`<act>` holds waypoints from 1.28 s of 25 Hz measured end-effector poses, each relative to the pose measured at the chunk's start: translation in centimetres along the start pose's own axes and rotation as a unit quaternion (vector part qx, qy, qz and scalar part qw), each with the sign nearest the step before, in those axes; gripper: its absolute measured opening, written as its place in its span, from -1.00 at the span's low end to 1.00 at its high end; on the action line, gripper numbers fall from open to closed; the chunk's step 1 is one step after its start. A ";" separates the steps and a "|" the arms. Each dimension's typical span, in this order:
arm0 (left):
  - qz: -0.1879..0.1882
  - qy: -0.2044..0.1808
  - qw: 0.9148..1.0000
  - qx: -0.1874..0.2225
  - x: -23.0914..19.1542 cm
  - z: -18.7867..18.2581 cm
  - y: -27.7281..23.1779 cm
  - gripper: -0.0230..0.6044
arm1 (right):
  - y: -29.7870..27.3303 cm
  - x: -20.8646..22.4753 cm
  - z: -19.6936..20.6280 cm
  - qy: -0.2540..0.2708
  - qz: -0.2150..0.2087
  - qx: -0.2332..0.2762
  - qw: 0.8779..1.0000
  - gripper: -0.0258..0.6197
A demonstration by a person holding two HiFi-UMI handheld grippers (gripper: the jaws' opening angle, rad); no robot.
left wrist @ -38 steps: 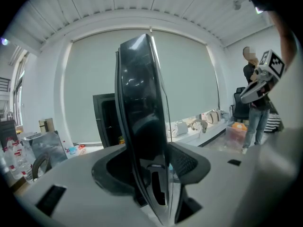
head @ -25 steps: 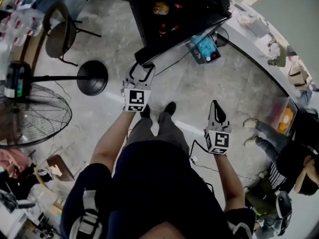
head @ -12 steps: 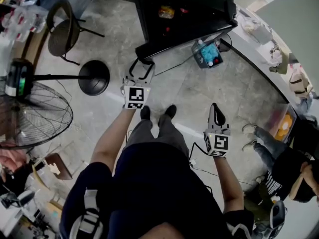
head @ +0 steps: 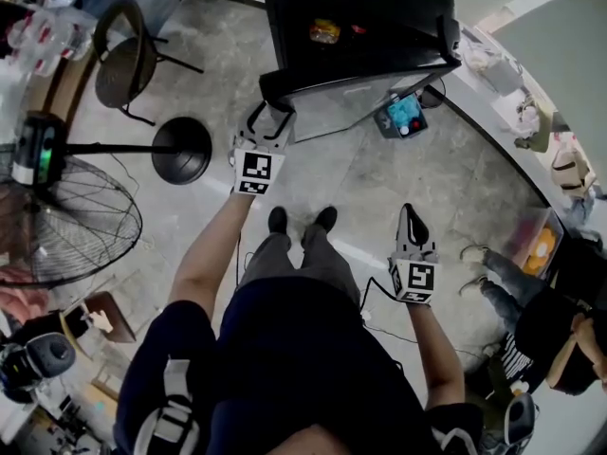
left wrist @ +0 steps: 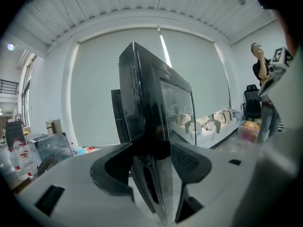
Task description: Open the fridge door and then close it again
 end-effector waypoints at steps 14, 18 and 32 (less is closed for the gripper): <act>-0.004 0.003 1.000 -0.001 -1.7 0.3 -1.6 -0.08 | -1.4 -0.1 -0.6 0.001 -0.001 -0.003 1.000 -0.86; -0.004 0.005 1.000 -0.001 -2.8 0.6 -2.5 -0.09 | -1.8 -0.6 -0.5 0.000 -0.001 -0.005 1.000 -0.86; -0.003 0.005 1.000 0.009 -5.8 0.8 -5.8 -0.12 | -3.2 -1.5 -1.9 0.008 -0.013 0.008 1.000 -0.86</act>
Point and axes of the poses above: the fingertips, and each gripper's own axes: y backward along the fingers, x to its right, z out of its underside, the point moved 3 cm from there along y, backward along the fingers, and after that the axes turned 13 degrees about -y, right-handed, at the moved point
